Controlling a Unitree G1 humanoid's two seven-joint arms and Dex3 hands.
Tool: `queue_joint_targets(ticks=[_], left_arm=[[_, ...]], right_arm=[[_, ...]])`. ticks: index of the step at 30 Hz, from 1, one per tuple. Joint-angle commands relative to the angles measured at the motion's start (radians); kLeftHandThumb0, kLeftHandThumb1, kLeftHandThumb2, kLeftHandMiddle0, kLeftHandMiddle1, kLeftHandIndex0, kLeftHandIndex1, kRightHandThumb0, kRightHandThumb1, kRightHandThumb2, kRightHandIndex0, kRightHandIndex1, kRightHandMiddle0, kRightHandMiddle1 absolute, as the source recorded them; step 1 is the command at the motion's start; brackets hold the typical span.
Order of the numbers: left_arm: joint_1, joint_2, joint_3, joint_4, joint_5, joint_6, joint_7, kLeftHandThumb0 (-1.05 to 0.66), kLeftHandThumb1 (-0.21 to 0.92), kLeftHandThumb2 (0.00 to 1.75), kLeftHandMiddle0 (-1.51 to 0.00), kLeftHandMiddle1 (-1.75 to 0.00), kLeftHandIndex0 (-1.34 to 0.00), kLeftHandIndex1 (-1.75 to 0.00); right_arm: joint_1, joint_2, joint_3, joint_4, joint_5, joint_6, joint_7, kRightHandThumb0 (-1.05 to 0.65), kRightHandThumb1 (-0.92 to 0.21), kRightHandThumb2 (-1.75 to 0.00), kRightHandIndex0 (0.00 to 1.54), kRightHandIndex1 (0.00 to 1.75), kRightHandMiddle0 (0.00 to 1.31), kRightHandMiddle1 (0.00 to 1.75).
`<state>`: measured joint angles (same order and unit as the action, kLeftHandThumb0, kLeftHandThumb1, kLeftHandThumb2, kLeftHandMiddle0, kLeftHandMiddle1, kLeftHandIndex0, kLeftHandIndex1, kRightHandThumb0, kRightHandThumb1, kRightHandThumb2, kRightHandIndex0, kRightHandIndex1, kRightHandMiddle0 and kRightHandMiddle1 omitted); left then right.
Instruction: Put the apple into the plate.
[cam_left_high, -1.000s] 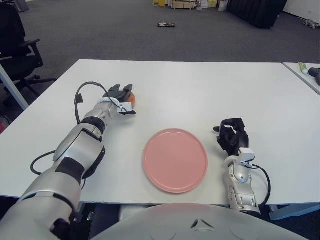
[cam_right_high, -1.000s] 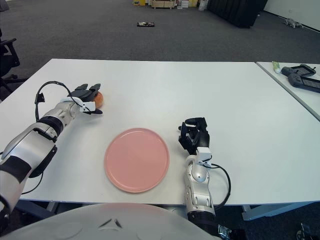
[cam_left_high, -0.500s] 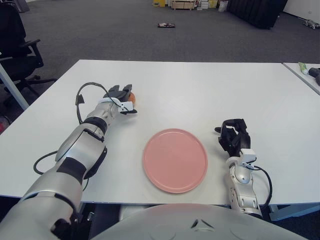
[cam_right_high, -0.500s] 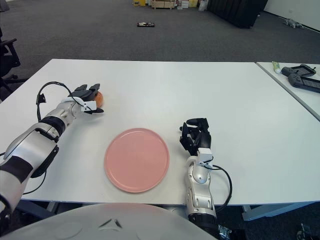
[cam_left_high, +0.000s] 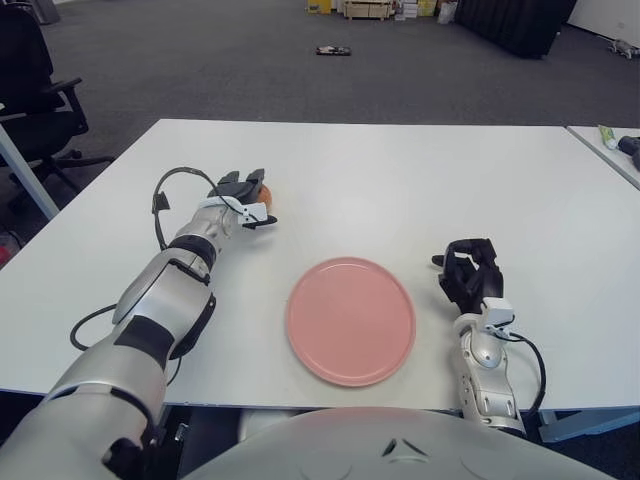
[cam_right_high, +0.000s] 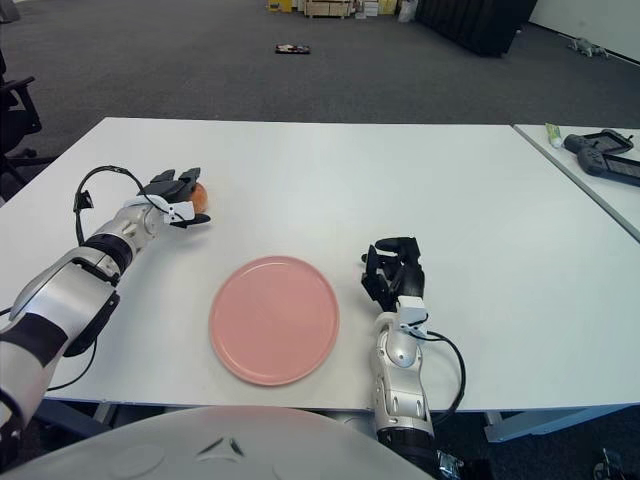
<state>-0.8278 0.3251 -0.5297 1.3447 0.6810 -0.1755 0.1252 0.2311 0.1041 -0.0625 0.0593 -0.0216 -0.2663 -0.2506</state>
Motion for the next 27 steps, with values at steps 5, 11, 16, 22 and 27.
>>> queue_joint_targets(ticks=[5,11,16,22,27], left_arm=[[0.068,-0.017,-0.029,0.027,0.035,0.012,0.104,-0.80,0.64,0.61,-0.05,-0.61,0.00,-0.70],[0.081,-0.023,-0.039,0.030,0.050,0.042,0.225,-0.51,0.32,1.04,-0.06,-1.32,-0.03,-1.49],[0.096,-0.026,-0.059,0.027,0.079,0.054,0.354,-0.16,0.32,1.24,-0.47,-1.61,-0.38,-1.70],[0.097,-0.026,-0.102,0.031,0.128,0.075,0.443,-0.02,0.07,1.56,-0.80,-1.73,-0.59,-1.65],[0.099,-0.027,-0.104,0.036,0.133,0.078,0.442,-0.01,-0.03,1.70,-0.89,-1.74,-0.64,-1.70]], right_arm=[[-0.008,0.009,-0.012,0.000,0.004,-0.018,0.000,-0.37,-0.77,-0.75,0.55,1.27,0.28,1.75],[-0.009,0.011,-0.013,-0.002,0.011,-0.012,0.005,-0.36,-0.82,-0.68,0.53,1.25,0.25,1.75],[-0.010,0.012,-0.014,-0.005,0.015,-0.007,0.011,-0.36,-0.82,-0.68,0.53,1.24,0.25,1.75],[-0.011,0.011,-0.015,-0.008,0.013,-0.005,0.016,-0.37,-0.77,-0.74,0.55,1.26,0.28,1.75],[-0.012,0.008,-0.016,-0.007,0.009,-0.009,0.016,-0.37,-0.77,-0.74,0.55,1.26,0.28,1.75]])
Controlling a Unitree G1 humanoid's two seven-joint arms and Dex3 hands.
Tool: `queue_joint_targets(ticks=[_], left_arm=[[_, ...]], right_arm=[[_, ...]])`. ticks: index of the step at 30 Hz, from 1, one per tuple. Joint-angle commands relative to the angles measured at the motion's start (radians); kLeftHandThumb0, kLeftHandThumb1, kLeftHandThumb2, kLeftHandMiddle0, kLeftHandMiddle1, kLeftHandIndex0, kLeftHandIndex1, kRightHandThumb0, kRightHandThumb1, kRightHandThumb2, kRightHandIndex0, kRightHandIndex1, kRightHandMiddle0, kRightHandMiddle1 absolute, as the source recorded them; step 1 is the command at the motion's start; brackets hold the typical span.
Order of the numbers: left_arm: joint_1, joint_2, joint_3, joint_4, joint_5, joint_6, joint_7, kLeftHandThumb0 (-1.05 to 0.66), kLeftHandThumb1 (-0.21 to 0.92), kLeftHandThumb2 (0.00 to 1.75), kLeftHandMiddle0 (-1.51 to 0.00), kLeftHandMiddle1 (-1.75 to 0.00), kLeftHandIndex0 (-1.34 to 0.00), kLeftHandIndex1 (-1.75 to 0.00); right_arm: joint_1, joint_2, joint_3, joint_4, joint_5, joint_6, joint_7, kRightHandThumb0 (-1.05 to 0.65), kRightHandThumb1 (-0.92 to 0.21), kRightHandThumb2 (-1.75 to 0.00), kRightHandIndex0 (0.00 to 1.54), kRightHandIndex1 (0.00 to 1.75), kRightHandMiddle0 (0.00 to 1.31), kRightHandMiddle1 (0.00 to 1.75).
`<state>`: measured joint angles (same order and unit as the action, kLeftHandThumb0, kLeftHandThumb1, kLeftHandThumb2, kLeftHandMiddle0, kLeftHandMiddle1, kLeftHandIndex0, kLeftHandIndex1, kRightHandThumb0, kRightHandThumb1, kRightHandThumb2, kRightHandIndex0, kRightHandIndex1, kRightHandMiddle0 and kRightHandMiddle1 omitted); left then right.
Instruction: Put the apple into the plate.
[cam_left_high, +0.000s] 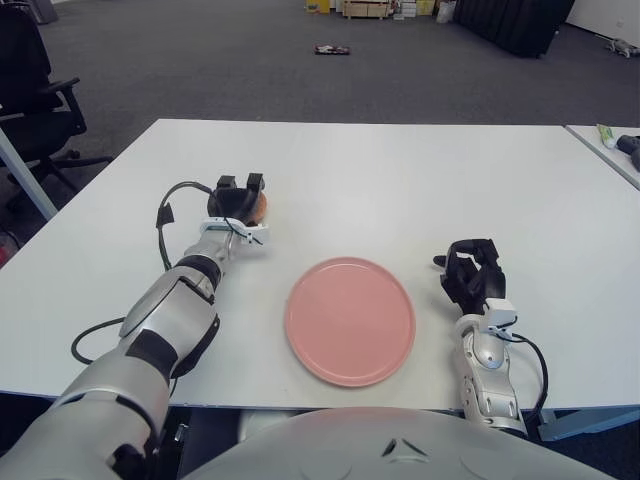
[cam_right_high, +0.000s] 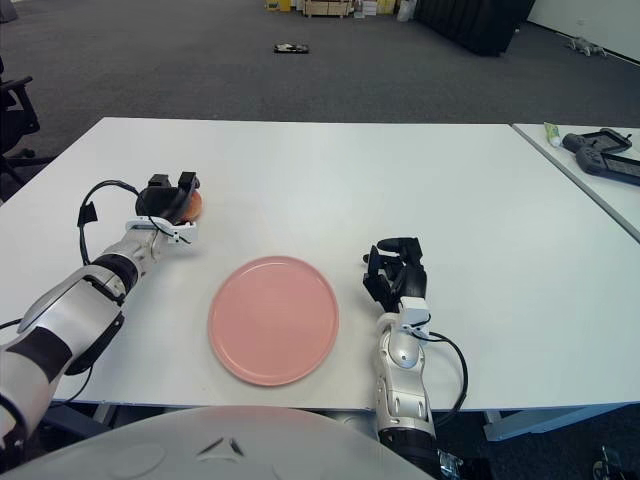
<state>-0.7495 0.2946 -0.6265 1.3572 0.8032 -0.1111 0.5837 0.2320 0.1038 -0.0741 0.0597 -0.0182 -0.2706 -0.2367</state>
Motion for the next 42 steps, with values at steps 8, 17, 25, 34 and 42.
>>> queue_joint_targets(ticks=[8,17,25,34,42], left_arm=[[0.022,0.005,0.031,0.024,-0.033,-0.025,-0.083,0.00,0.05,1.61,-0.85,-1.67,-0.57,-1.74],[0.023,0.004,0.068,0.023,-0.064,-0.047,-0.121,0.00,0.08,1.55,-0.84,-1.61,-0.55,-1.75],[0.024,0.003,0.096,0.021,-0.090,-0.054,-0.141,0.00,0.09,1.53,-0.84,-1.60,-0.55,-1.75],[0.021,0.002,0.098,0.020,-0.087,-0.045,-0.125,0.00,0.08,1.56,-0.84,-1.63,-0.56,-1.75],[0.018,-0.001,0.130,0.019,-0.114,-0.045,-0.148,0.00,0.07,1.56,-0.84,-1.62,-0.57,-1.75]], right_arm=[[-0.013,0.007,-0.002,-0.006,0.001,-0.011,0.005,-0.36,-0.82,-0.67,0.54,1.24,0.25,1.75],[-0.011,0.009,-0.003,-0.013,-0.003,0.000,0.002,-0.37,-0.78,-0.73,0.55,1.27,0.28,1.75],[-0.014,0.006,-0.005,-0.006,-0.002,-0.006,0.003,-0.37,-0.77,-0.74,0.55,1.28,0.28,1.75],[-0.019,0.009,-0.008,0.001,0.003,-0.016,0.005,-0.37,-0.75,-0.76,0.55,1.28,0.29,1.75],[-0.022,0.013,-0.011,0.003,0.003,-0.011,0.000,-0.37,-0.74,-0.78,0.56,1.30,0.30,1.75]])
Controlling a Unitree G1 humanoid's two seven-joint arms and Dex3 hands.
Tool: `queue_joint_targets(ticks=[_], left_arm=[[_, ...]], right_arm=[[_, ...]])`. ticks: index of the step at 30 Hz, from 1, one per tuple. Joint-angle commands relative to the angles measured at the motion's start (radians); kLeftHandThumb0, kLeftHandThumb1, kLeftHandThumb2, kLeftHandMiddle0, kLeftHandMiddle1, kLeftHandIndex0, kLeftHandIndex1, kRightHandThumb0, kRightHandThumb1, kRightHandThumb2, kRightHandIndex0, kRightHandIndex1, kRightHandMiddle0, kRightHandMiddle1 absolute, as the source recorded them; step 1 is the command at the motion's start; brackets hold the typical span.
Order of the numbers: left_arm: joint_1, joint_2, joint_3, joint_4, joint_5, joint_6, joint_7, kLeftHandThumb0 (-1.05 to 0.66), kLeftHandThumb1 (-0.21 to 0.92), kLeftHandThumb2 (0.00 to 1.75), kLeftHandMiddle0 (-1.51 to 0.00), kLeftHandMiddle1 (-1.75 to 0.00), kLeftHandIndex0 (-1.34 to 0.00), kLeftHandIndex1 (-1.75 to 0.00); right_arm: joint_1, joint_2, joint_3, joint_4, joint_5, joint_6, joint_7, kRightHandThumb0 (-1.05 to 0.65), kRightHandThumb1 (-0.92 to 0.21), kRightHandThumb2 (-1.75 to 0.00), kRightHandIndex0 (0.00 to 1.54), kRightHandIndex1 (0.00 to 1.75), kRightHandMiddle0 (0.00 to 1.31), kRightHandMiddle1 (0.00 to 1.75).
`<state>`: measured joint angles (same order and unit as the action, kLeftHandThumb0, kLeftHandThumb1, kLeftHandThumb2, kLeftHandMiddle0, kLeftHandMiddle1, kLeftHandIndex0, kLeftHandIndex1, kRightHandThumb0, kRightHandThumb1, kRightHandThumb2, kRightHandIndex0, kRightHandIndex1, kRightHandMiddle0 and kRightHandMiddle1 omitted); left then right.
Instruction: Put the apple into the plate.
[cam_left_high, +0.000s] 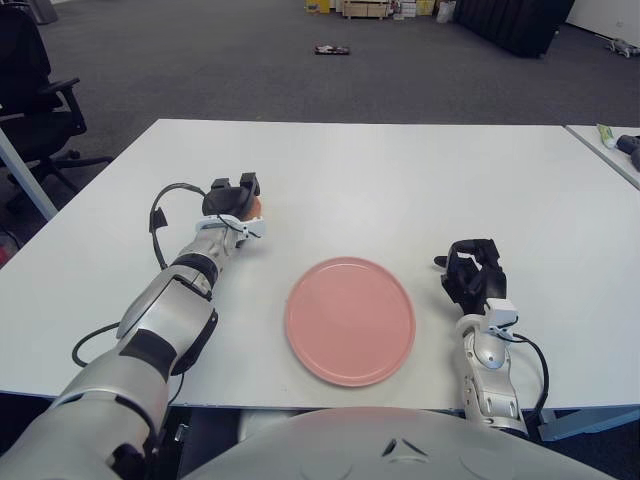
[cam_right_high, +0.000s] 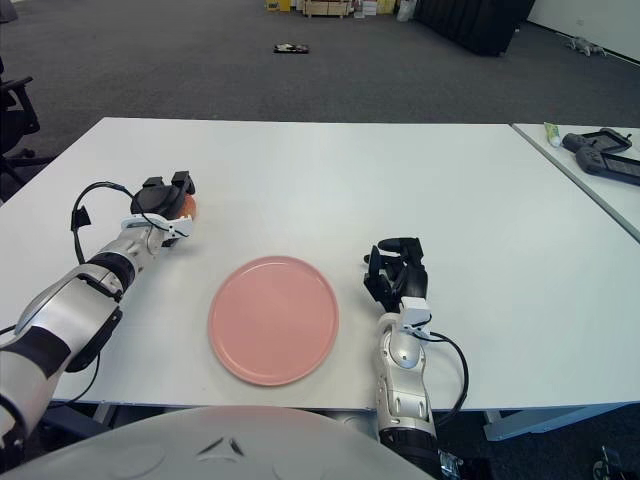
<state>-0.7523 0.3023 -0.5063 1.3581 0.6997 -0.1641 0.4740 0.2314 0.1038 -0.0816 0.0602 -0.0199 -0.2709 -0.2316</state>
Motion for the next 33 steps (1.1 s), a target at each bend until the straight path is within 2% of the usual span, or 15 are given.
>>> queue_joint_targets(ticks=[1,4,16,25,27,31,33], left_arm=[[0.021,-0.009,0.019,0.017,-0.018,0.005,-0.036,0.00,0.07,1.56,-0.84,-1.62,-0.57,-1.75],[0.022,-0.013,0.050,0.015,-0.050,-0.001,-0.039,0.00,0.07,1.56,-0.84,-1.62,-0.57,-1.75],[0.002,-0.066,0.321,-0.005,-0.323,0.012,-0.178,0.00,0.12,1.50,-0.82,-1.59,-0.54,-1.75],[-0.001,-0.079,0.416,-0.024,-0.418,-0.032,-0.227,0.00,0.13,1.50,-0.79,-1.63,-0.53,-1.75],[0.001,-0.089,0.474,-0.032,-0.480,-0.054,-0.270,0.00,0.13,1.51,-0.78,-1.65,-0.53,-1.75],[0.003,-0.095,0.520,-0.037,-0.528,-0.069,-0.308,0.00,0.13,1.52,-0.76,-1.68,-0.54,-1.75],[0.001,-0.103,0.567,-0.041,-0.578,-0.074,-0.342,0.00,0.13,1.52,-0.76,-1.68,-0.54,-1.75]], right_arm=[[-0.022,0.014,-0.004,0.003,0.004,-0.010,-0.006,-0.37,-0.74,-0.78,0.56,1.30,0.30,1.75],[-0.023,0.015,-0.004,0.003,0.003,-0.010,-0.008,-0.37,-0.73,-0.79,0.56,1.31,0.31,1.75],[-0.027,0.021,-0.004,0.003,0.007,-0.006,-0.022,-0.37,-0.73,-0.80,0.55,1.31,0.31,1.75],[-0.030,0.019,-0.001,0.006,0.007,-0.006,-0.022,-0.37,-0.72,-0.80,0.55,1.32,0.31,1.75],[-0.031,0.017,0.001,0.006,0.004,-0.006,-0.021,-0.37,-0.72,-0.81,0.55,1.32,0.31,1.75],[-0.031,0.017,0.002,0.005,0.004,-0.006,-0.020,-0.38,-0.71,-0.82,0.55,1.33,0.32,1.75],[-0.031,0.016,0.003,0.004,0.004,-0.006,-0.019,-0.38,-0.71,-0.83,0.55,1.33,0.32,1.75]])
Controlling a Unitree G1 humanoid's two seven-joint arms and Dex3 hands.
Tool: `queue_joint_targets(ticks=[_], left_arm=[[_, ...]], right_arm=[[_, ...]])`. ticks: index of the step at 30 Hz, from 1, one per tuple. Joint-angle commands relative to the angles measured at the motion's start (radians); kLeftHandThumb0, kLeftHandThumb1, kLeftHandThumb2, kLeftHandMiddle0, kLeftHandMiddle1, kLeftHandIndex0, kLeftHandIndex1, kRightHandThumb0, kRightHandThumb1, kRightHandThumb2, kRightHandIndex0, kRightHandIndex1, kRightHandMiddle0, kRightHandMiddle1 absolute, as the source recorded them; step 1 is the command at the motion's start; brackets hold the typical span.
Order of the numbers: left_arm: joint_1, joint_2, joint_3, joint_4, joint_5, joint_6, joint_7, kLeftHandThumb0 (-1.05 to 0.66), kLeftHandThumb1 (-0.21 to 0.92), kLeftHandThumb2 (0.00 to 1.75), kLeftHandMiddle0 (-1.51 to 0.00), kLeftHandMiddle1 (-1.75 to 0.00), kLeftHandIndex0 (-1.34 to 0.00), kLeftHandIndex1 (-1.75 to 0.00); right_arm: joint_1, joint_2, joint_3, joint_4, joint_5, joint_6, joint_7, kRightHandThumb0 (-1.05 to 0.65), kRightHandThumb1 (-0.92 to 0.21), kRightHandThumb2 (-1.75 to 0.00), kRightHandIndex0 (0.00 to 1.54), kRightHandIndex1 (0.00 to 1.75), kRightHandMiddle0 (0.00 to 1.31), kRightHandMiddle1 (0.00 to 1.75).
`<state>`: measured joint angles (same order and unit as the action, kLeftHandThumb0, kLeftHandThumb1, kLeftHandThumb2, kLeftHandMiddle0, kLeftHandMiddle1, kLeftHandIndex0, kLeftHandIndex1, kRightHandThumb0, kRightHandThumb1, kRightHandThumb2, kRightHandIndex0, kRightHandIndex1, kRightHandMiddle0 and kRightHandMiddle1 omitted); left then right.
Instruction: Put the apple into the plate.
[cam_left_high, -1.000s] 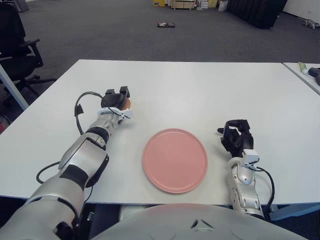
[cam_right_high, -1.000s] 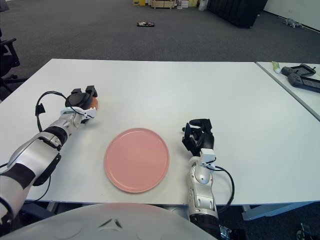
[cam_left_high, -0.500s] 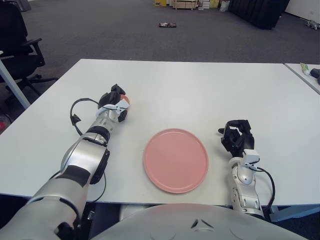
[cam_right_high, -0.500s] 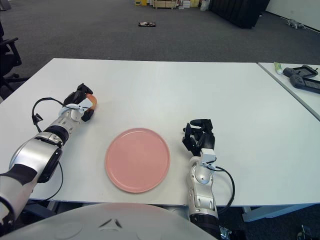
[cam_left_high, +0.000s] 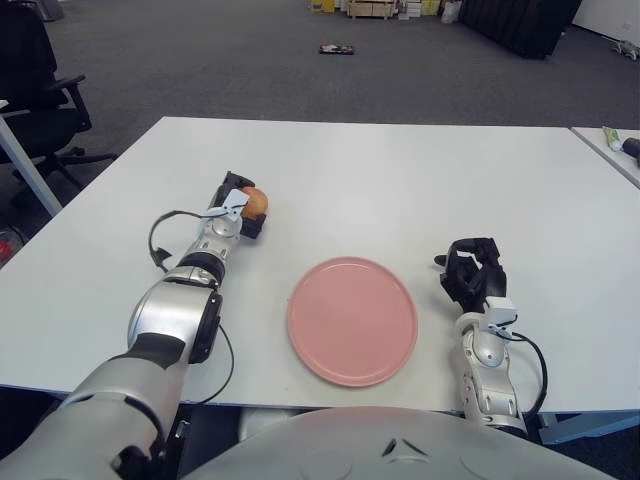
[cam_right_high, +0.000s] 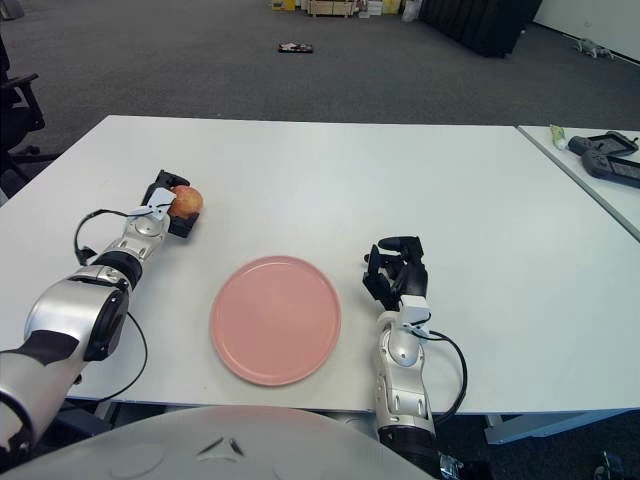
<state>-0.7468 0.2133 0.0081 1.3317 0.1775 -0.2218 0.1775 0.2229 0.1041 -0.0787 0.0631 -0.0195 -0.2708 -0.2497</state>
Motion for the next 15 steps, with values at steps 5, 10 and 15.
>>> queue_joint_targets(ticks=[5,10,15], left_arm=[[-0.013,-0.026,0.142,-0.028,-0.153,-0.031,-0.116,0.00,0.12,1.54,-0.75,-1.70,-0.54,-1.75],[-0.016,-0.037,0.188,-0.066,-0.209,-0.070,-0.163,0.00,0.12,1.54,-0.75,-1.71,-0.55,-1.75],[-0.010,-0.047,0.231,-0.102,-0.265,-0.102,-0.226,0.00,0.12,1.54,-0.76,-1.69,-0.55,-1.75]], right_arm=[[-0.022,0.014,0.004,0.001,0.002,-0.011,0.003,-0.38,-0.71,-0.82,0.55,1.34,0.32,1.75],[-0.024,0.012,0.002,0.002,0.004,-0.009,0.004,-0.38,-0.71,-0.82,0.55,1.33,0.32,1.75],[-0.025,0.012,0.003,0.004,0.004,-0.009,0.006,-0.38,-0.71,-0.82,0.55,1.33,0.32,1.75]])
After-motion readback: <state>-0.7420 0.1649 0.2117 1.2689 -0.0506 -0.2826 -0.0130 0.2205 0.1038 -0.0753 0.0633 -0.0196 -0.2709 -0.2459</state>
